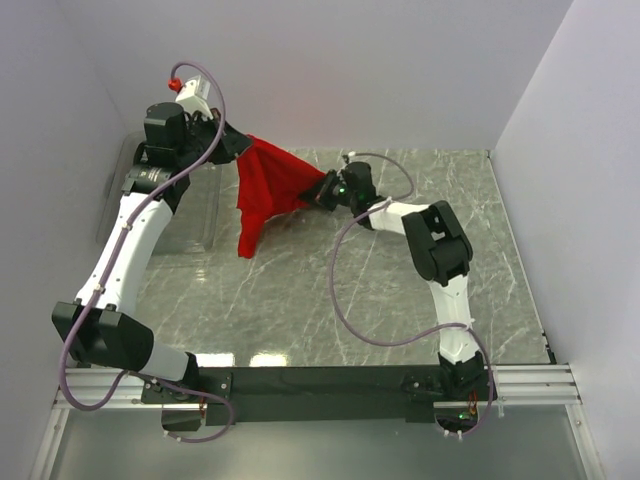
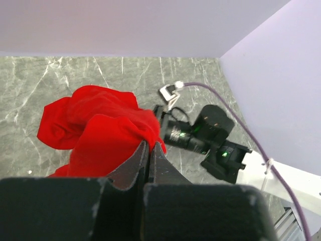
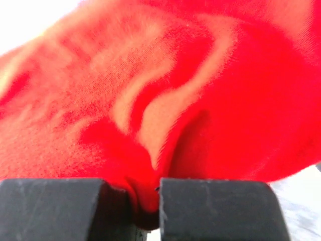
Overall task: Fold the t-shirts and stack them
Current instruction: Flatten out the T-shirt at the center of the board.
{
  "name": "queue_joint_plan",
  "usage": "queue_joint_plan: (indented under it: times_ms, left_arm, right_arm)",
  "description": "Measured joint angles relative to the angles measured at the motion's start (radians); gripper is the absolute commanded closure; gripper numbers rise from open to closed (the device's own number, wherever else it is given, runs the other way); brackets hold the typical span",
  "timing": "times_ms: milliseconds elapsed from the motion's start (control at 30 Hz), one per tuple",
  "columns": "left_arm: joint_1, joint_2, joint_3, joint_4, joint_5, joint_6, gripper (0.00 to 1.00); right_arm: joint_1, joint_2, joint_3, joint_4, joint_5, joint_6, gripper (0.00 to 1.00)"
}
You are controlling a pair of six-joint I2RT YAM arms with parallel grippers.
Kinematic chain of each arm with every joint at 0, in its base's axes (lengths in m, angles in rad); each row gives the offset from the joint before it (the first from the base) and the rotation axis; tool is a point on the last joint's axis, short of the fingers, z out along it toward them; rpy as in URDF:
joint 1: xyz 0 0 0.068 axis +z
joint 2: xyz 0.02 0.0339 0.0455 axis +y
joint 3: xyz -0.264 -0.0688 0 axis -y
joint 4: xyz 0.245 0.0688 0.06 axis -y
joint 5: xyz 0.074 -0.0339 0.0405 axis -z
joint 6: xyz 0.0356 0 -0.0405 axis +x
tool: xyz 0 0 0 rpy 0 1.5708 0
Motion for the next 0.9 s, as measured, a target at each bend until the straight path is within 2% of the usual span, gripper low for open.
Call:
queue_joint_plan:
  times_ms: [233,400,567,633,767,833,900]
  left_arm:
    - [0.017,-0.007,-0.008,-0.006,0.009,0.013,0.99]
    - [0.023,-0.007,-0.025,-0.004,0.094,0.024,0.99]
    - [0.024,-0.036,-0.109,-0.013,0.167,0.049,0.99]
    - [0.024,-0.071,-0.177,-0.038,0.159,0.061,0.99]
    - [0.026,-0.144,-0.293,-0.097,0.14,0.084,0.99]
    - [0.025,-0.18,-0.341,-0.11,0.143,0.092,0.99]
    - [0.024,-0.211,-0.381,-0.121,0.151,0.101,0.99]
  right_arm:
    - [-0.141,-0.164,-0.089,-0.006,-0.123,-0.137,1.0]
    - [-0.253,-0.322,-0.093,-0.113,-0.32,-0.351,1.0]
    - [-0.291,-0.464,-0.159,-0.423,-0.465,-0.688,1.0]
    - [-0.285,-0.512,-0.226,-0.561,-0.477,-0.837,1.0]
    - [-0.276,-0.616,-0.416,-0.747,-0.465,-1.033,0.99]
    - [-0.274,-0.679,-0.499,-0.813,-0.452,-1.107,0.96]
    - [-0.274,-0.733,-0.533,-0.876,-0.447,-1.184,0.77]
